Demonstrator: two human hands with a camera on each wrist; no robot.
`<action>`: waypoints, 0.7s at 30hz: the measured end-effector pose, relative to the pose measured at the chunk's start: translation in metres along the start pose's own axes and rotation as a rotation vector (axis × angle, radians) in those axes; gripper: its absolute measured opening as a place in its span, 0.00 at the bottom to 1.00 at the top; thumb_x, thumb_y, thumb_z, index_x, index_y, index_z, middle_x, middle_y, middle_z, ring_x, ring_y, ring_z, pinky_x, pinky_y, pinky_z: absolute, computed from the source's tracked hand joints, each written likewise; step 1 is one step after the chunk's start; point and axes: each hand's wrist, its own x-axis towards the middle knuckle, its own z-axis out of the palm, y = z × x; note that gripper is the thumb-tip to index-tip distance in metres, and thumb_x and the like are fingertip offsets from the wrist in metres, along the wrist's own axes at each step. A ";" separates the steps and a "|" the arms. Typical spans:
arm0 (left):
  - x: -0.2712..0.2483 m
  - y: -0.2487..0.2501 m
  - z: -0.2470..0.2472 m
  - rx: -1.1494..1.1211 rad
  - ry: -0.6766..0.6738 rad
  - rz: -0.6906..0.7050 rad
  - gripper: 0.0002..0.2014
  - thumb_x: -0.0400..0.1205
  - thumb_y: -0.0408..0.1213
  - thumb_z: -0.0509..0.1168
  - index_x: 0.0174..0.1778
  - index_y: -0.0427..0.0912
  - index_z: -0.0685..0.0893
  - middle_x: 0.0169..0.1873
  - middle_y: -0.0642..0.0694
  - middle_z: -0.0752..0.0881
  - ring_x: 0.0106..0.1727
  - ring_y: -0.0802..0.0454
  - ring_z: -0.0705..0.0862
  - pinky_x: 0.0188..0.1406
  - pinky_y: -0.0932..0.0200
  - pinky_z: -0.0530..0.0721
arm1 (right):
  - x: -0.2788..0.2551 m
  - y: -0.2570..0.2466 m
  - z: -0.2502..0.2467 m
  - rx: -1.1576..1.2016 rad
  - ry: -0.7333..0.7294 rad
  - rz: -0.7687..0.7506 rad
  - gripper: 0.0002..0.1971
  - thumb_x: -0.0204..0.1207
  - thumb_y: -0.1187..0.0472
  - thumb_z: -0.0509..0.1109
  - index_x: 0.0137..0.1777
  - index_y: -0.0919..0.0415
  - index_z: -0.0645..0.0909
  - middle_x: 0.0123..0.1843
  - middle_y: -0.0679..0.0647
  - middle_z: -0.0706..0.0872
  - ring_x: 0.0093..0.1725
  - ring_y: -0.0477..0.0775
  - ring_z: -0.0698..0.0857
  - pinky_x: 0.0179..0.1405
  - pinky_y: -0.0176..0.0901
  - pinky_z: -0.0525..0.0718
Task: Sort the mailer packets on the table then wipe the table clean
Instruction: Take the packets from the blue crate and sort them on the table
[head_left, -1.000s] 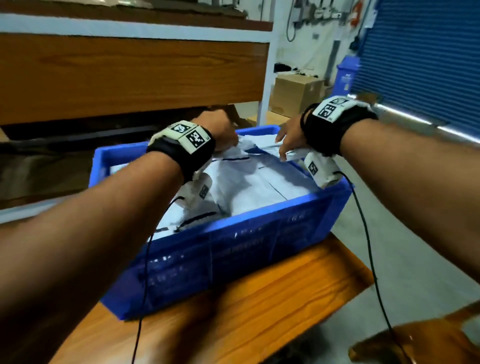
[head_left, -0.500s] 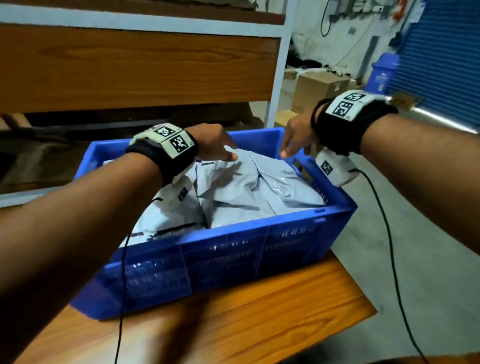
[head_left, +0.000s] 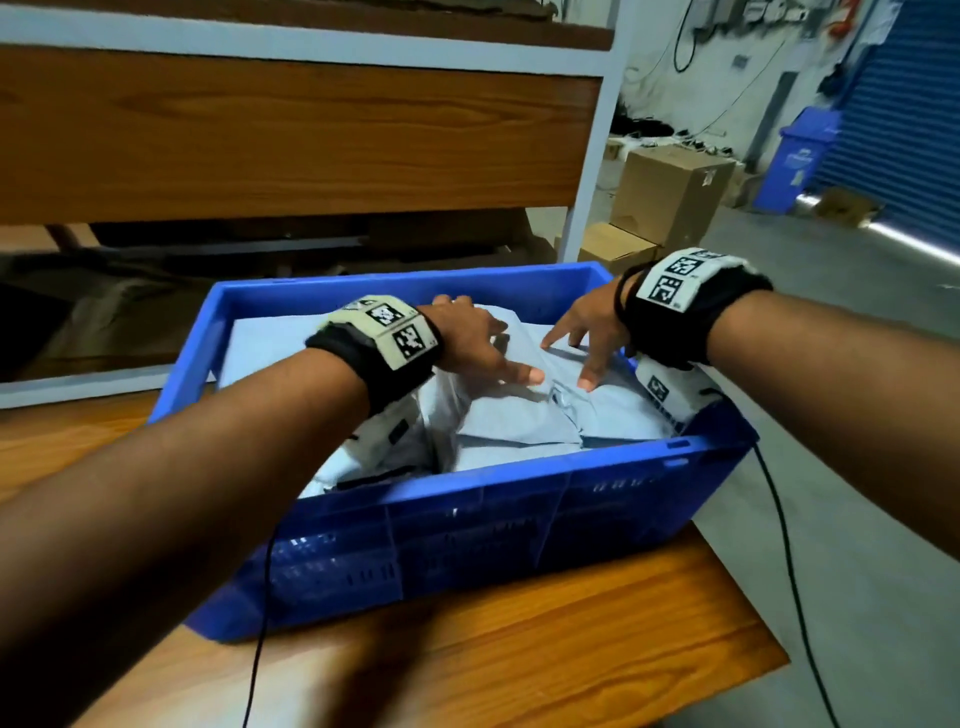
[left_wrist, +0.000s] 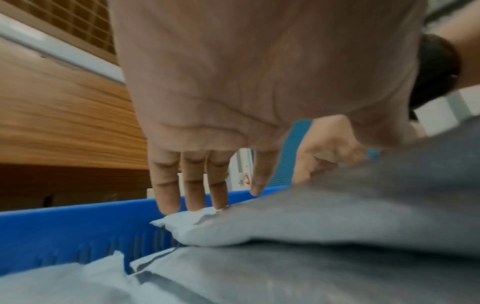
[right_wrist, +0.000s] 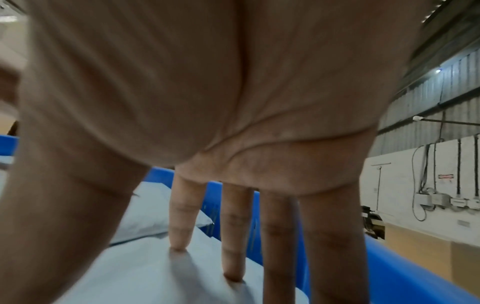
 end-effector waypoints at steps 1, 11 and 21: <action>-0.001 -0.006 0.000 -0.034 -0.023 -0.006 0.46 0.73 0.75 0.54 0.84 0.51 0.58 0.81 0.43 0.63 0.82 0.41 0.56 0.78 0.45 0.56 | 0.000 0.000 -0.002 0.025 -0.003 -0.011 0.44 0.70 0.52 0.78 0.83 0.45 0.59 0.79 0.55 0.71 0.73 0.59 0.75 0.54 0.40 0.76; -0.010 -0.018 0.002 -0.179 -0.056 0.001 0.42 0.69 0.72 0.66 0.70 0.43 0.76 0.73 0.43 0.75 0.70 0.45 0.75 0.68 0.51 0.72 | -0.005 -0.017 -0.021 0.000 0.230 -0.097 0.34 0.77 0.41 0.69 0.81 0.45 0.64 0.77 0.52 0.73 0.73 0.56 0.74 0.66 0.43 0.69; -0.023 -0.045 0.020 -0.199 -0.153 -0.053 0.53 0.67 0.70 0.67 0.85 0.52 0.54 0.83 0.48 0.60 0.83 0.46 0.59 0.81 0.47 0.57 | 0.004 -0.039 -0.007 0.108 0.123 -0.132 0.40 0.69 0.38 0.74 0.80 0.35 0.62 0.84 0.48 0.62 0.81 0.55 0.62 0.77 0.52 0.61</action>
